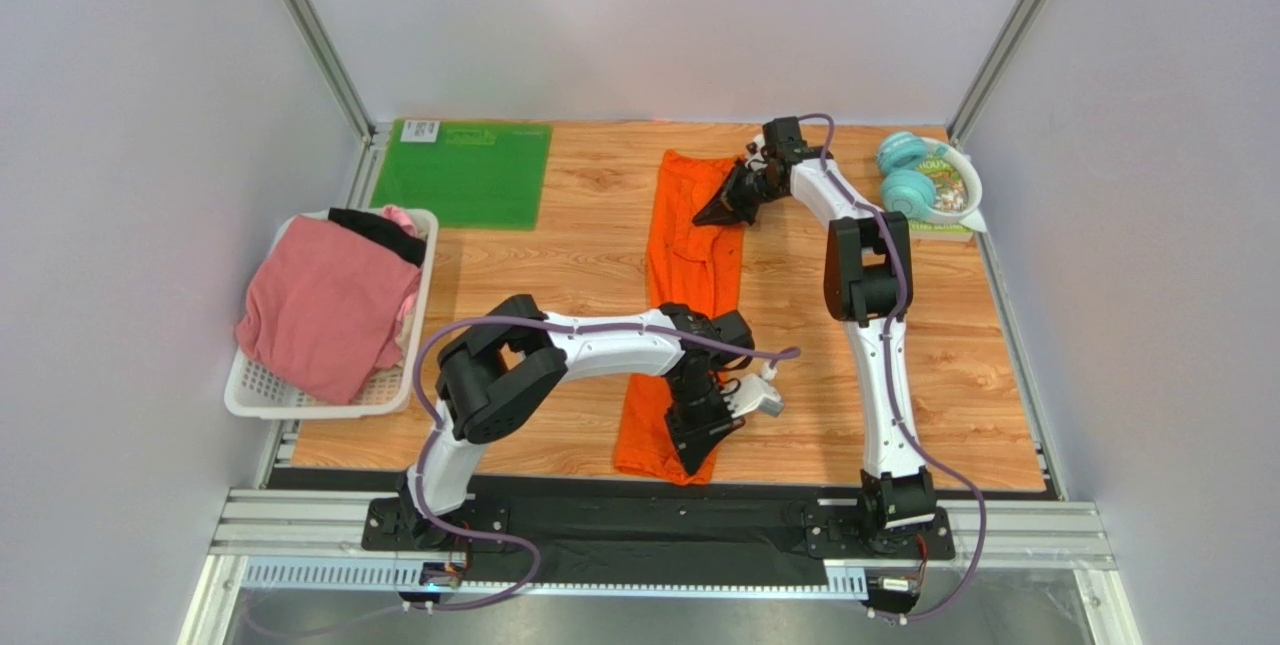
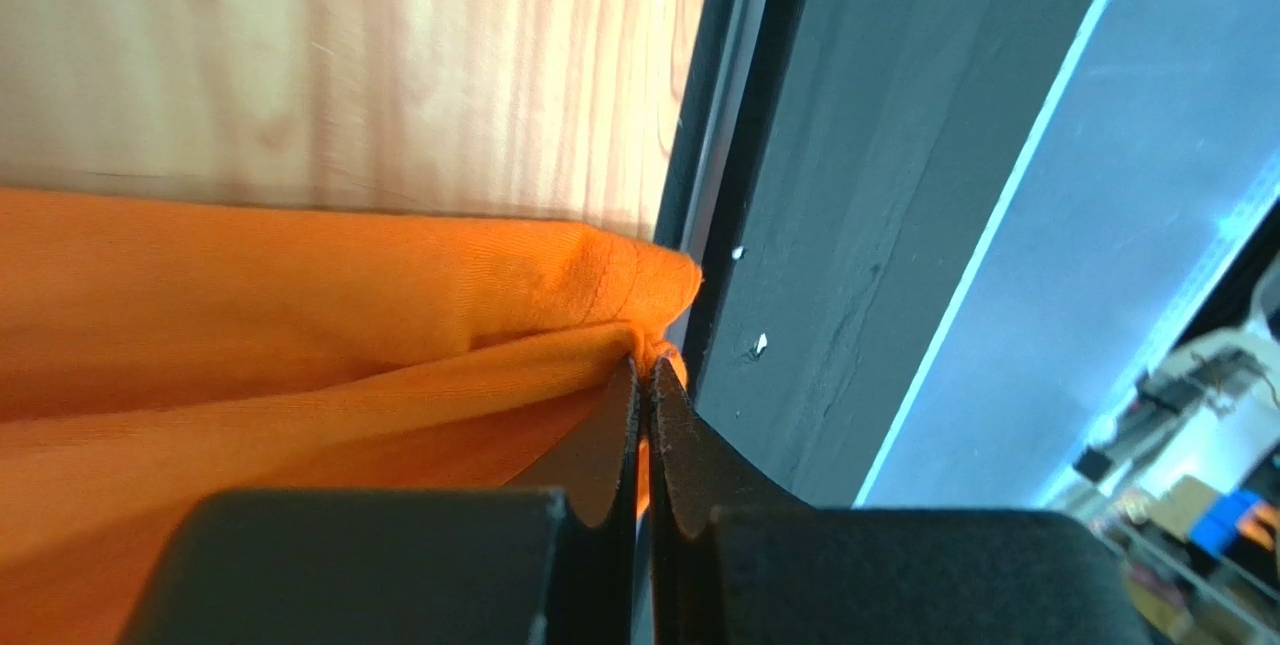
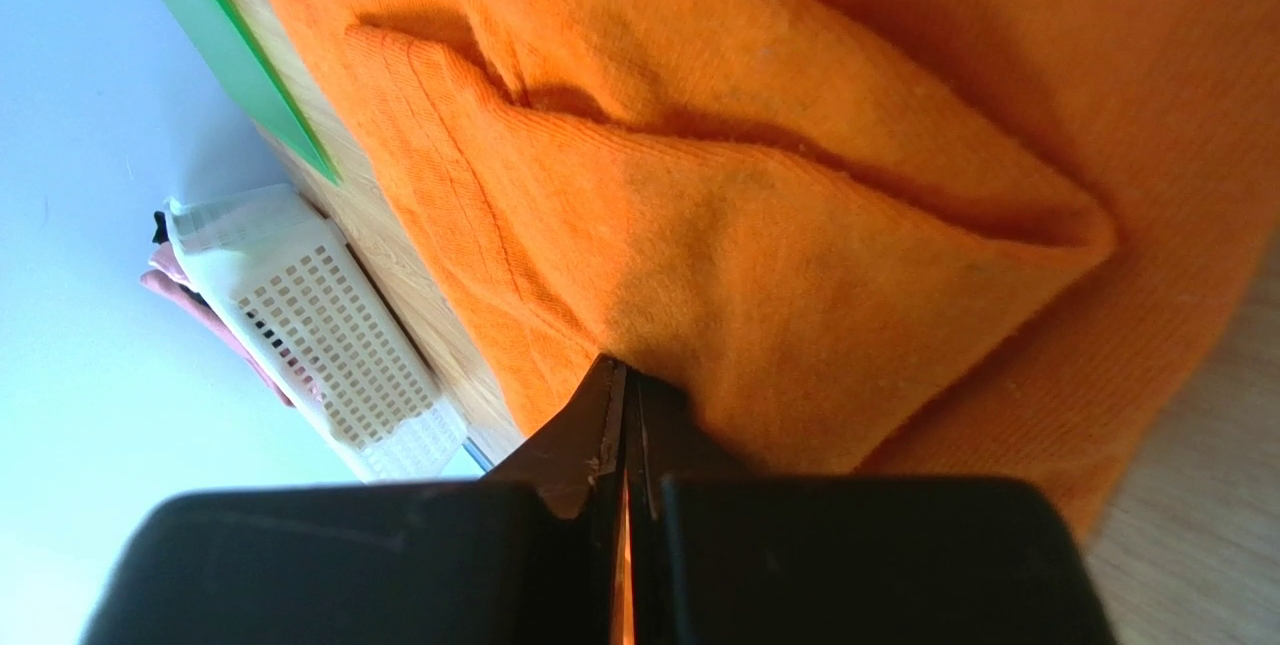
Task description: Fold and stack the t-shirts
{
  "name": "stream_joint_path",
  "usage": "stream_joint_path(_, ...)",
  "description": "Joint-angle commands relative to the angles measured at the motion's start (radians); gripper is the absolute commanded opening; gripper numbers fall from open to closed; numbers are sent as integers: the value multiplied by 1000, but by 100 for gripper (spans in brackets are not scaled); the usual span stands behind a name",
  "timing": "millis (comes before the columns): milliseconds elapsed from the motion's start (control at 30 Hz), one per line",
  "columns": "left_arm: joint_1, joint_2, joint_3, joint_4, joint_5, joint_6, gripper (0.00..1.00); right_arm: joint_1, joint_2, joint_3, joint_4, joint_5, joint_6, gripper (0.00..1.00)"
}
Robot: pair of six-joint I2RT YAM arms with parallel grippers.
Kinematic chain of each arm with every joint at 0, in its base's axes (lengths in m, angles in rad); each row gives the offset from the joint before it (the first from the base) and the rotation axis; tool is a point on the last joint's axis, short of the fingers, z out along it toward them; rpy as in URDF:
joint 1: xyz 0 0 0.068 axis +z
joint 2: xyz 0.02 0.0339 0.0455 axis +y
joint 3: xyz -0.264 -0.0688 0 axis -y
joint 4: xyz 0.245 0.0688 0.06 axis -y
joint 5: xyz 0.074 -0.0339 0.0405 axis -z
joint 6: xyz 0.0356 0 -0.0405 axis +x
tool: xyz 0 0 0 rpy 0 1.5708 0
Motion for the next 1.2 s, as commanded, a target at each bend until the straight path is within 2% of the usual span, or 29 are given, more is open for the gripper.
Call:
stream_joint_path(0, -29, 18, 3, -99, 72, 65, 0, -11, -8, 9, 3, 27, -26, 0)
stream_joint_path(167, -29, -16, 2, -190, 21, 110, 16, -11, 13, 69, -29, 36, -65, 0)
stream_joint_path(267, -19, -98, 9, -219, -68, 116, 27, -13, 22, 87, -46, 50, -93, 0)
stream_joint_path(300, -2, -150, 12, -222, -106, 112, 39, -14, 24, 87, -52, 51, -99, 0)
stream_joint_path(367, 24, -200, 25, -231, -132, 98, 51, -16, 27, 86, -57, 50, -110, 0)
stream_joint_path(400, 53, -241, 28, -234, -147, 96, 61, -14, 27, 83, -63, 53, -116, 0)
stream_joint_path(467, 95, -276, 37, -230, -181, 90, 66, -14, 18, 79, -70, 60, -130, 0)
stream_joint_path(500, 107, -305, 34, -224, -189, 87, 72, -14, 15, 75, -70, 62, -133, 0)
stream_joint_path(567, 135, -329, 20, -198, -213, 70, 78, -14, 3, 75, -72, 65, -135, 0)
stream_joint_path(600, 138, -347, 3, -176, -220, 61, 85, -16, -1, 78, -72, 68, -135, 0)
stream_joint_path(733, 138, -321, -127, -47, -230, 27, 90, -22, 1, 115, -73, 65, -122, 0)
stream_joint_path(1000, 133, -154, -219, 37, -169, 23, 91, -48, 53, 171, -78, 67, -95, 0)
stream_joint_path(1167, 135, -160, -268, 50, -148, 41, 91, -74, 116, 225, -81, 77, -82, 0)
